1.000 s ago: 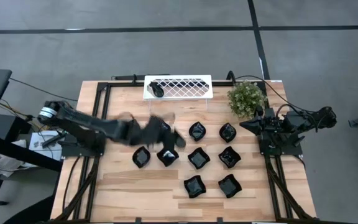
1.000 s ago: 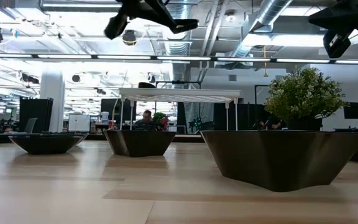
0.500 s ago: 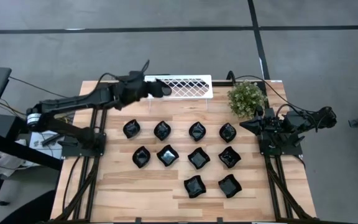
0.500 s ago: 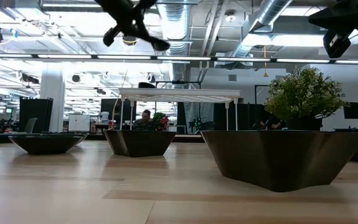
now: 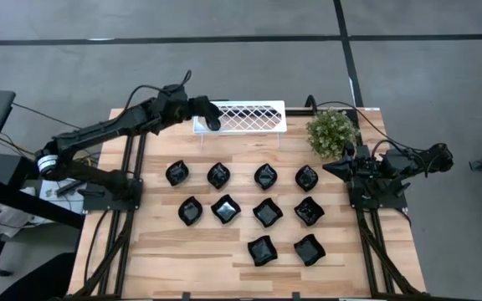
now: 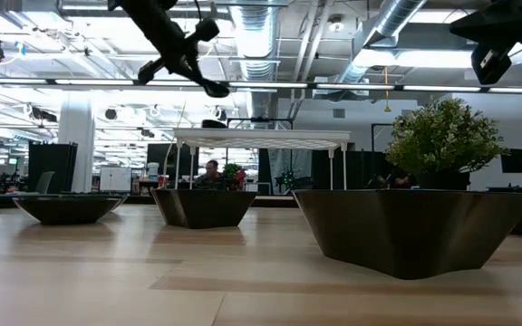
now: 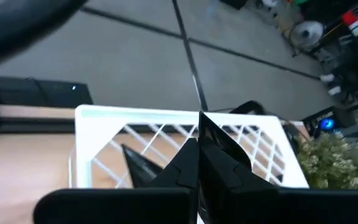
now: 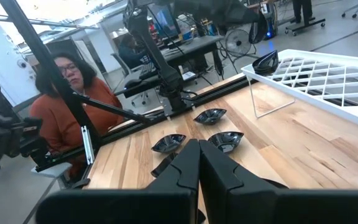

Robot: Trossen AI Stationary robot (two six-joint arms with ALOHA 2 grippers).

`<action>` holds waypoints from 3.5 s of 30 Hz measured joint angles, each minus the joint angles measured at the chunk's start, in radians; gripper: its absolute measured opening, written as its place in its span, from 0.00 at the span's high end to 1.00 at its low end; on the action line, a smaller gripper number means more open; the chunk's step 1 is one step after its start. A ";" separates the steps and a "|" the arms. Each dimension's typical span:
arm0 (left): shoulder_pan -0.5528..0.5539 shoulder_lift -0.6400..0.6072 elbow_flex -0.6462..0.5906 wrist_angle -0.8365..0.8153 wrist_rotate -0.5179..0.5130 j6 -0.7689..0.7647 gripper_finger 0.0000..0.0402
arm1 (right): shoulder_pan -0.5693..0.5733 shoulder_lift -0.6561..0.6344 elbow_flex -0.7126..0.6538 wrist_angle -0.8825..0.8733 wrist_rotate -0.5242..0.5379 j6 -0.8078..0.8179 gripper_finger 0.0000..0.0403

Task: Pick & Place Mini shaped plates
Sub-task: Stack the black drop shaped plate on top of the black drop shaped plates on the shelf

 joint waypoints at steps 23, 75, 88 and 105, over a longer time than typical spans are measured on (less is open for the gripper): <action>0.096 0.131 0.062 -0.132 0.226 -0.116 0.99 | 0.000 0.000 0.000 0.000 0.008 0.000 1.00; 0.167 0.237 0.210 -0.319 0.343 -0.049 0.99 | 0.000 0.000 0.000 -0.001 0.004 0.000 1.00; 0.167 0.237 0.210 -0.318 0.342 -0.037 0.94 | 0.000 0.000 0.000 -0.001 0.004 0.000 1.00; 0.167 0.237 0.210 -0.324 0.339 -0.015 0.87 | 0.000 0.000 0.000 0.000 0.004 0.000 1.00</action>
